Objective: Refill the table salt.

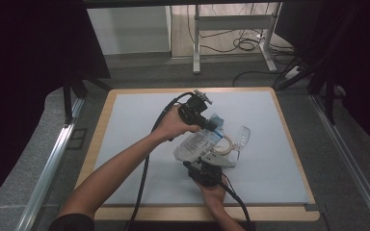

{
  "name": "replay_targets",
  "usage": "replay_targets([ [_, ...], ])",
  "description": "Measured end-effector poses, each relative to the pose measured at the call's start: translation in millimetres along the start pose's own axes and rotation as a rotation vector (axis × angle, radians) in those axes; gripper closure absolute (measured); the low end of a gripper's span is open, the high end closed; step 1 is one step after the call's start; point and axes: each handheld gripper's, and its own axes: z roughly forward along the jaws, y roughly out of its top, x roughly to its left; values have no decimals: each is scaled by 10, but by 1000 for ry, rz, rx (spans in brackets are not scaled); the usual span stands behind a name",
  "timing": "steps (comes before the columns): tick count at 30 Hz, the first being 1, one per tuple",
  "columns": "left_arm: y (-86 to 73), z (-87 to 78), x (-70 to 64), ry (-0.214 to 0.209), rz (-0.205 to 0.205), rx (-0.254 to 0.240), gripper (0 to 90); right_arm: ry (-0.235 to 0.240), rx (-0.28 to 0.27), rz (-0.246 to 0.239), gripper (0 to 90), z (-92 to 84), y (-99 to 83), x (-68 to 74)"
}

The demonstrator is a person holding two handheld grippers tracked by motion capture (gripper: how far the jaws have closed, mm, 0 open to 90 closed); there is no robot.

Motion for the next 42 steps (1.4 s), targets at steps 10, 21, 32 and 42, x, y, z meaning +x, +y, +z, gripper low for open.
replay_targets([
  [10, -68, -7, 83, -2, -30, -11, 872, -1, 34, 5, 585, -8, -15, -39],
  [21, -108, -60, 102, -14, -49, -46, 872, -24, 46, -5, 582, -63, -18, -74],
  [32, -162, -111, 117, -16, -57, -61, 886, -47, 70, -22, 582, -79, -24, -101],
  [42, -183, -121, 129, -20, -66, -71, 888, -58, 72, -34, 582, -90, -29, -104],
])
